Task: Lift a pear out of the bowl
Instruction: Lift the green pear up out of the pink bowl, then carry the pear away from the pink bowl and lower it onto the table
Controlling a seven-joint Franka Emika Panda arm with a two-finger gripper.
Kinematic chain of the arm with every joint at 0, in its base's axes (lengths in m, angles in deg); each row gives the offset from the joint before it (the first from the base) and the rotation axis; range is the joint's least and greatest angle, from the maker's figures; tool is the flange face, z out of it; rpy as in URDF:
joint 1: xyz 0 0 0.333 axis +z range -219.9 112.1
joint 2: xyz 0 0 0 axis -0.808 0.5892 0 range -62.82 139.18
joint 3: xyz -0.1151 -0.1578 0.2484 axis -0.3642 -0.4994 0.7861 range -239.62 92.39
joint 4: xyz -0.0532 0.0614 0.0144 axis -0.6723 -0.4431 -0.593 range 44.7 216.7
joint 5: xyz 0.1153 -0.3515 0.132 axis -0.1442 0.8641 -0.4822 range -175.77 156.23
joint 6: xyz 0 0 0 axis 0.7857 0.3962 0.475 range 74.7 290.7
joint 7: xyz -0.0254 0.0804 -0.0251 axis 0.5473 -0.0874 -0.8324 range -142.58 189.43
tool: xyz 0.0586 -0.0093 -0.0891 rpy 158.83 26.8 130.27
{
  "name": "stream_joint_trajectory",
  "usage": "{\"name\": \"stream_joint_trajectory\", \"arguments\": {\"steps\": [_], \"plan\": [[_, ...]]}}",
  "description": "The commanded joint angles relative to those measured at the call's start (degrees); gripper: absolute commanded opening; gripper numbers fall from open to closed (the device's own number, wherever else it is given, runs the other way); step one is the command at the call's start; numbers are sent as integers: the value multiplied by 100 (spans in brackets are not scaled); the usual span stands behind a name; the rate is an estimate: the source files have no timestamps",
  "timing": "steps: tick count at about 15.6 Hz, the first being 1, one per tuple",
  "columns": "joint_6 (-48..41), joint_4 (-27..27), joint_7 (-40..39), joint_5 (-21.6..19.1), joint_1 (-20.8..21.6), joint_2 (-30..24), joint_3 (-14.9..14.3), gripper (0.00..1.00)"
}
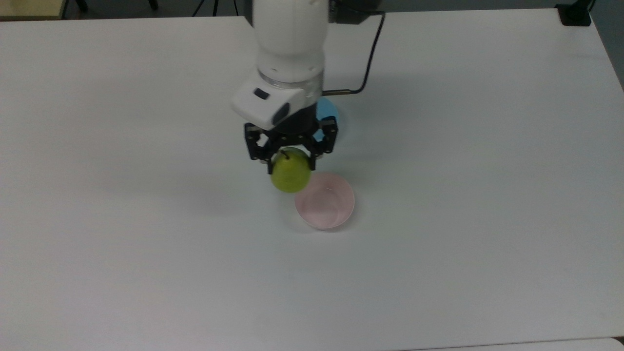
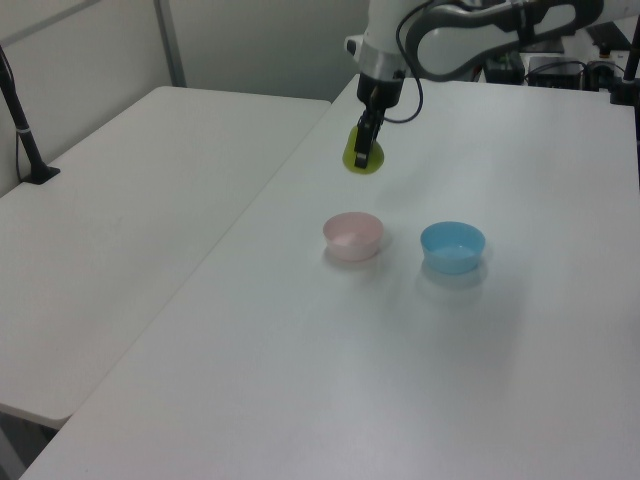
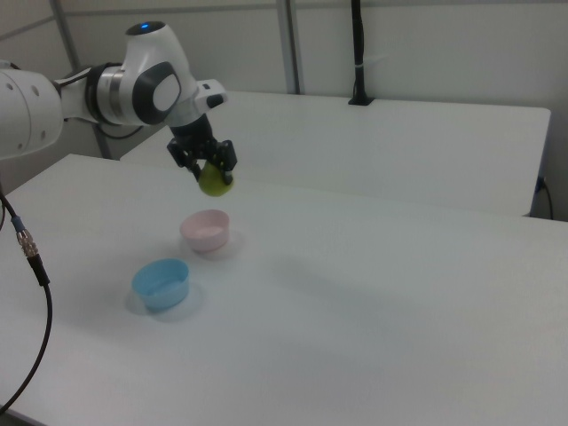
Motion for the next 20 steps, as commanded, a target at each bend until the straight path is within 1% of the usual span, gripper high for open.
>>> {"name": "stream_joint_trajectory", "arguments": {"steps": [1, 5, 7, 10, 13, 14, 15, 16, 17, 18, 19, 20], "plan": [[-166, -17, -345, 51, -358, -63, -17, 38], [-96, -17, -961, 43, -868, 77, -17, 38], [-8, -17, -1111, 43, -1000, 235, -17, 38], [465, 26, -1103, 60, -1027, 542, -17, 38], [747, 35, -1120, 113, -1036, 789, -17, 39], [853, 35, -1120, 113, -1036, 868, -17, 40], [949, 35, -1120, 113, -1036, 956, -17, 44], [1055, 35, -1112, 122, -1036, 1035, -17, 50], [1143, 35, -1103, 122, -1036, 1105, -17, 51], [1213, 35, -1103, 122, -1036, 1149, -17, 55], [1266, 35, -1103, 165, -1036, 1202, -17, 56], [1310, 35, -1094, 244, -1036, 1229, -17, 60]]}}
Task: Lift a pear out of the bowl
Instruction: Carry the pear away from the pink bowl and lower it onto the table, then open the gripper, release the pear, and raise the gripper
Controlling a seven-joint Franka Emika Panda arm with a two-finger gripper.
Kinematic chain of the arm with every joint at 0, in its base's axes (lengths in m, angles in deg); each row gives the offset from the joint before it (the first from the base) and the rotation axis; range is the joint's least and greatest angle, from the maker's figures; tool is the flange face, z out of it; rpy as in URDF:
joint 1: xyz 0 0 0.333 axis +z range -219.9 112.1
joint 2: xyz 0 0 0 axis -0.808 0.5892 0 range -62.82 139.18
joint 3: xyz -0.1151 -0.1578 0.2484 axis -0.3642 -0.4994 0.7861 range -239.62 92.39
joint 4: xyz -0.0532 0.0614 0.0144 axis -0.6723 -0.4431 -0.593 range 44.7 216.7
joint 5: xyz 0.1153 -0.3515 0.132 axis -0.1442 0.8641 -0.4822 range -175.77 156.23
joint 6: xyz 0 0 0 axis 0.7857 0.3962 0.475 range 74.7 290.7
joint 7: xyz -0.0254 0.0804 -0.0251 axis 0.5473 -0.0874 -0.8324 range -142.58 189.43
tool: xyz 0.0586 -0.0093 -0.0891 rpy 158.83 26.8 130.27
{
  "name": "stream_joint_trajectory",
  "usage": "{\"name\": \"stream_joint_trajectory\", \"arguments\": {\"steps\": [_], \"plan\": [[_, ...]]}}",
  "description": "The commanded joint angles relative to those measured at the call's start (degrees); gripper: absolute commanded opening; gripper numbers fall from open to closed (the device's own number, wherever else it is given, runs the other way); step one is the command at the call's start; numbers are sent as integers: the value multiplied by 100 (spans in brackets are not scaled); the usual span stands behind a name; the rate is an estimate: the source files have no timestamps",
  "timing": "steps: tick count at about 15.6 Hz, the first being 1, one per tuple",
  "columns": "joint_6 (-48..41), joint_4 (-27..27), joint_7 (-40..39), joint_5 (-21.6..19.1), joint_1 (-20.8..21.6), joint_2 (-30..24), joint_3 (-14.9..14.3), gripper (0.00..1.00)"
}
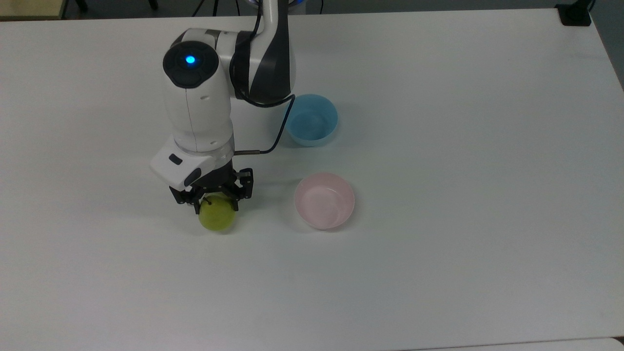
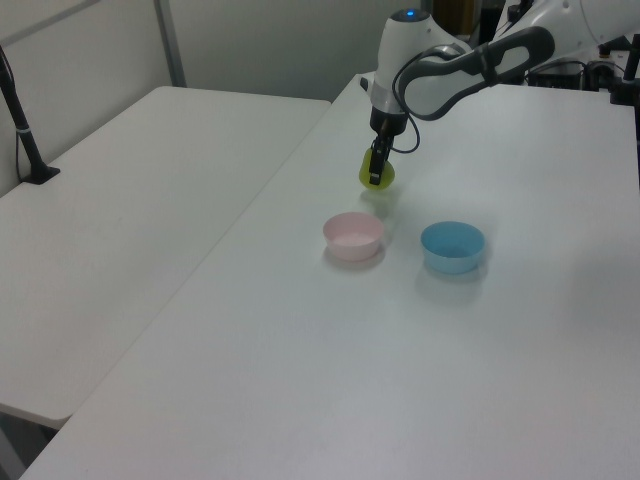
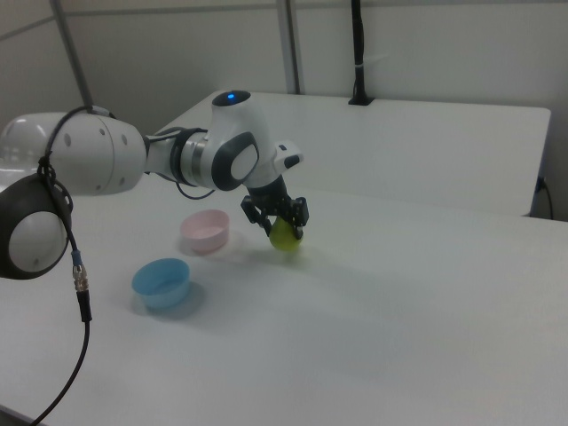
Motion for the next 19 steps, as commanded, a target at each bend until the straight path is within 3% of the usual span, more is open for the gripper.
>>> {"name": "stream_joint_trajectory", "arguments": {"steps": [1, 4, 9, 14, 19], "plan": [[251, 26, -50, 242, 28, 91, -15, 69], [251, 26, -50, 251, 28, 74, -15, 100], [-3, 271, -15, 251, 54, -513, -15, 100], [-1241, 351, 467, 242, 186, -1384, 28, 100], [-2436, 369, 1144, 242, 581, -2148, 28, 100]]}}
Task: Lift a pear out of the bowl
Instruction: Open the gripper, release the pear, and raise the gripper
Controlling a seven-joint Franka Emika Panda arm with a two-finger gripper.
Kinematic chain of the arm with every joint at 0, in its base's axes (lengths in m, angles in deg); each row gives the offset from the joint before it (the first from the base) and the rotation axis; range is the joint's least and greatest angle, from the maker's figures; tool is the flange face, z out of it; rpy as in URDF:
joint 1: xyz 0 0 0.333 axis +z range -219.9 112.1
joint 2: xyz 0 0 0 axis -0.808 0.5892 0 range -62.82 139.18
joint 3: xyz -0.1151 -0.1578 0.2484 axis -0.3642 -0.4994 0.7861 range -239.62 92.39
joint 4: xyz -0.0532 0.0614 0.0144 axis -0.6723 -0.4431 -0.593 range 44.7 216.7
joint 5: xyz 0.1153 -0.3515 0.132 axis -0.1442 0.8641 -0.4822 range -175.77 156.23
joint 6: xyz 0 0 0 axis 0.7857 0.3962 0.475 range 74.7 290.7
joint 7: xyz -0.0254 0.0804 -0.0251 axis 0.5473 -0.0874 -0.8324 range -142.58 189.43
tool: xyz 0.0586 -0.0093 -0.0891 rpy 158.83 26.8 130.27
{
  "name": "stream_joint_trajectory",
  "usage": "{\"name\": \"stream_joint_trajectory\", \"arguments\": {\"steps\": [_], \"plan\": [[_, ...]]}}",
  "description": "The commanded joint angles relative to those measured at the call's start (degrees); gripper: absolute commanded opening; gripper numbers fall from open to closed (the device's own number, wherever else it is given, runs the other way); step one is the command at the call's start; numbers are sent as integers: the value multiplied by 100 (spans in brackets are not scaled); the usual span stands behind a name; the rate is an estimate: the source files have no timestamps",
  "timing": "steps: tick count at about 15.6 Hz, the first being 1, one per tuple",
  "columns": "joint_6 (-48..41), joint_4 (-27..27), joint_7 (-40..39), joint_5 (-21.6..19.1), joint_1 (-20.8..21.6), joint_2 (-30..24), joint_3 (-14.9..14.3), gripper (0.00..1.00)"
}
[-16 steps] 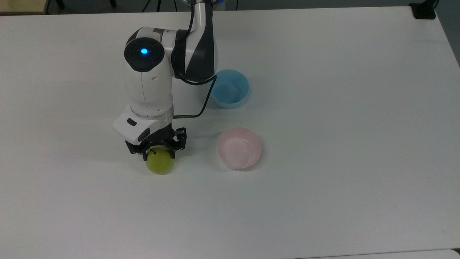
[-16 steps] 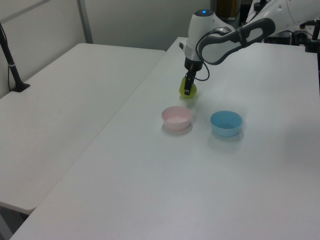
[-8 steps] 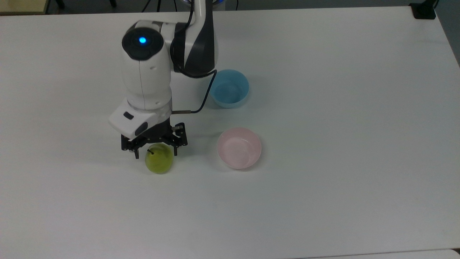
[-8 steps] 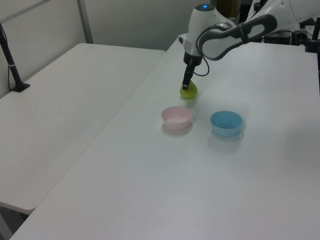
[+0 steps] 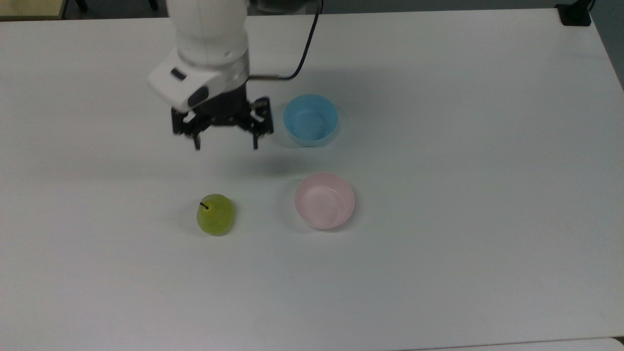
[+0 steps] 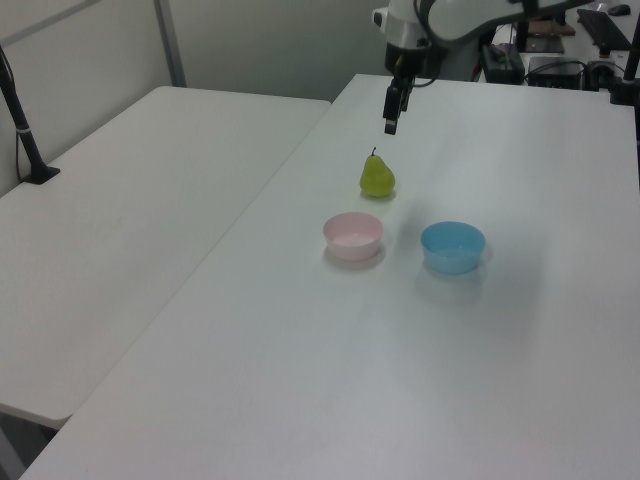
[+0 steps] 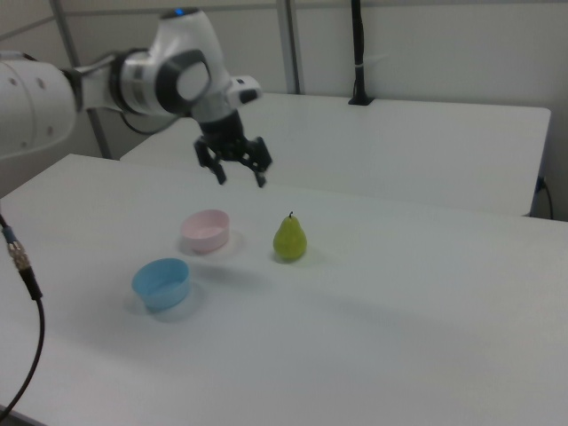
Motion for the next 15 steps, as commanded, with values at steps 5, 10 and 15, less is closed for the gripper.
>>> {"name": "stream_joint_trajectory", "arguments": {"steps": [5, 10, 15], "plan": [[-1698, 737, 497, -38, 355, -1719, -2, 100], [-1752, 1125, 497, -82, 355, -2160, 7, 100], [-1919, 1072, 488, -73, 338, -2161, -2, 100]]}}
